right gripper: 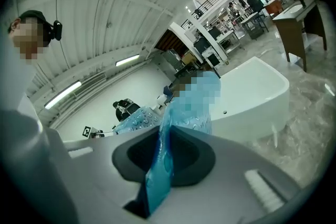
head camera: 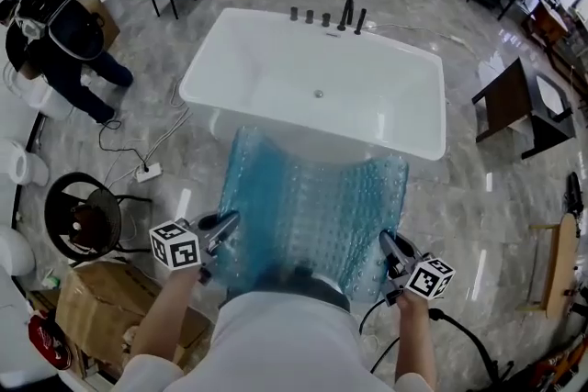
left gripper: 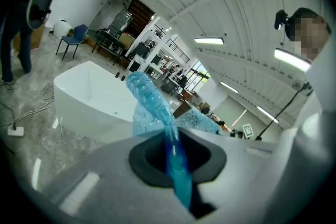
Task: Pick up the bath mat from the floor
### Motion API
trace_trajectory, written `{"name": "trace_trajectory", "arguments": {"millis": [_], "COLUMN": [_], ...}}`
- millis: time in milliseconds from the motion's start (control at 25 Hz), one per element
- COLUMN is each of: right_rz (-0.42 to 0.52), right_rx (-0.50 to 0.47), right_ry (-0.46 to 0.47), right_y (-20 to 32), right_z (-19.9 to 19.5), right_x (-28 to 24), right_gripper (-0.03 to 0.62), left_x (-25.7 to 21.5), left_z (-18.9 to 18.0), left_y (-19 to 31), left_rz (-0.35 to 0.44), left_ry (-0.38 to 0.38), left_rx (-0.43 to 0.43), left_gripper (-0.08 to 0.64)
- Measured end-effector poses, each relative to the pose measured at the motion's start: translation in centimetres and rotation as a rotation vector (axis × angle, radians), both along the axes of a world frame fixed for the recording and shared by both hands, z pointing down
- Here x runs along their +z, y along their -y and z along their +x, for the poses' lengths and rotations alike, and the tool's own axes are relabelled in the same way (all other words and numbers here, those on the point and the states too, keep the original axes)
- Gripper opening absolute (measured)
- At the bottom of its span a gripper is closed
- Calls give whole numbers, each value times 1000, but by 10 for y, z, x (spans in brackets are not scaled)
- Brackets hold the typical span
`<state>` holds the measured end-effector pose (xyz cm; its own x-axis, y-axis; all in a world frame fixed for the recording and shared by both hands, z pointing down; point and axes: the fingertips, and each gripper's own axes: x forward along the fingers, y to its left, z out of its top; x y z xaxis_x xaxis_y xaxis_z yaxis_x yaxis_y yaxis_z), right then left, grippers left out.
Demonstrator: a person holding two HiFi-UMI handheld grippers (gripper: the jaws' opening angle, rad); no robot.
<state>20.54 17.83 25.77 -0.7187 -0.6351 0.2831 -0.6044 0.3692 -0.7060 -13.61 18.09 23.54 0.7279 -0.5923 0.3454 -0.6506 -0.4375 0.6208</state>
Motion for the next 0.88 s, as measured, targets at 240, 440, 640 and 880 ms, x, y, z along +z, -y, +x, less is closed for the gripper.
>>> {"name": "trace_trajectory", "arguments": {"millis": [240, 440, 640, 880], "right_rz": [27, 46, 81, 101], "right_rx": [29, 90, 136, 141], "right_ry": [62, 95, 127, 112], "right_y": [-6, -14, -12, -8], "right_z": [-5, -19, -36, -58], "right_x": [-2, -16, -28, -35], "right_gripper": [46, 48, 48, 46], "left_x": [0, -5, -11, -15], "left_z": [-12, -26, -39, -50], "left_y": [-12, -18, -12, -2], "left_rz": [25, 17, 34, 41], "left_ry": [-24, -44, -34, -21], "left_rx": [-35, -34, -2, 29], "left_gripper": [12, 12, 12, 12]}}
